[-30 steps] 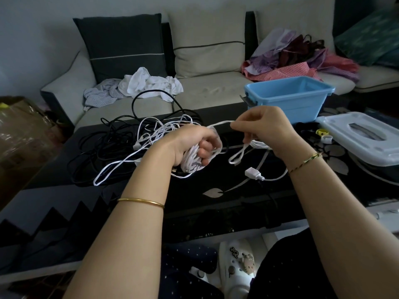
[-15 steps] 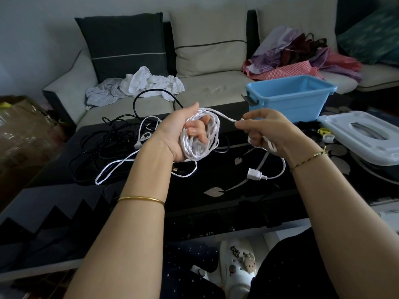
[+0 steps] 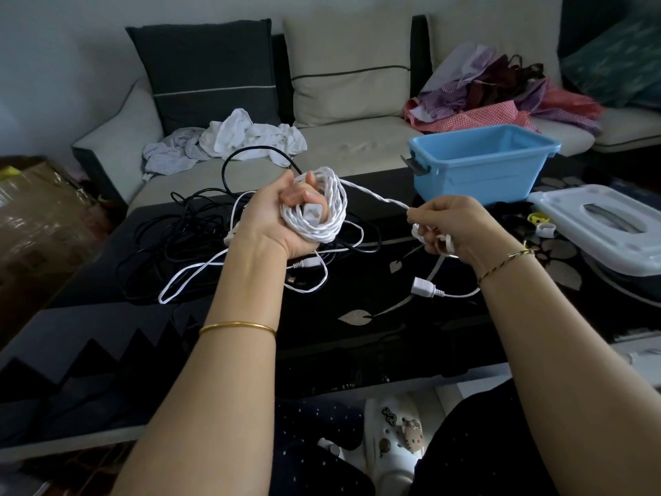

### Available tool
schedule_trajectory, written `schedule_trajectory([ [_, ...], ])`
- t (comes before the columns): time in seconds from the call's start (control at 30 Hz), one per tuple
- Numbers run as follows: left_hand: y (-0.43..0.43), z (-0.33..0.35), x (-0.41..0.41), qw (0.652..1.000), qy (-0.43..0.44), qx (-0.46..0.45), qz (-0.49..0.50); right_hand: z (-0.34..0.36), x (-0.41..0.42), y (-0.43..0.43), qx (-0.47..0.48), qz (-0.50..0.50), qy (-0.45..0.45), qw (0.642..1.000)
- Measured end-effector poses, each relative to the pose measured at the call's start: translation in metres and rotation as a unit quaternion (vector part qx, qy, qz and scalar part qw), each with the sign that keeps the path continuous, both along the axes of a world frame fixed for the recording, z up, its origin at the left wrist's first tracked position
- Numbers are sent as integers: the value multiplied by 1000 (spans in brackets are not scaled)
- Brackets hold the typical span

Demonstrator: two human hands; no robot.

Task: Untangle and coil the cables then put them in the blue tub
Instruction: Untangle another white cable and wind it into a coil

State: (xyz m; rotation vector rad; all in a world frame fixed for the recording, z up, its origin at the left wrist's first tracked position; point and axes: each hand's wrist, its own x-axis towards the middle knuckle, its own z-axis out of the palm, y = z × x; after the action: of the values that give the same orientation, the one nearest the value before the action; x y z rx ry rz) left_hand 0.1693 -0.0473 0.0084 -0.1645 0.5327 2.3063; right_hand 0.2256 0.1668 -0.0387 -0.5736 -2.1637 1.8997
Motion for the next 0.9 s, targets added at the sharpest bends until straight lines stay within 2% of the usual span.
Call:
schedule_trajectory([
  [0.07,1,1,2,999,-10,20,23,1,1,-1,4,48,-30,998],
  [0.17,3,6,10,997,6,-11,78,5,4,-6,4,168,-60,984],
  [0.27,4,9,14,994,12,-29,108,12,9,-14,89,303,-51,947],
  [0.37,6,6,12,995,15,-35,88,20,16,-24,194,351,-51,915],
  [0.5,15,7,17,994,58,-68,65,33,26,-32,303,352,-68,883],
  [0.7,20,11,17,992,92,-37,78,31,27,-37,395,229,-69,887],
  [0.77,20,11,12,991,94,-9,100,29,25,-39,371,180,-31,910],
  [0.83,17,10,6,987,83,10,136,29,25,-40,295,151,25,943],
  [0.9,13,6,-1,984,68,17,165,33,26,-43,263,136,80,952],
])
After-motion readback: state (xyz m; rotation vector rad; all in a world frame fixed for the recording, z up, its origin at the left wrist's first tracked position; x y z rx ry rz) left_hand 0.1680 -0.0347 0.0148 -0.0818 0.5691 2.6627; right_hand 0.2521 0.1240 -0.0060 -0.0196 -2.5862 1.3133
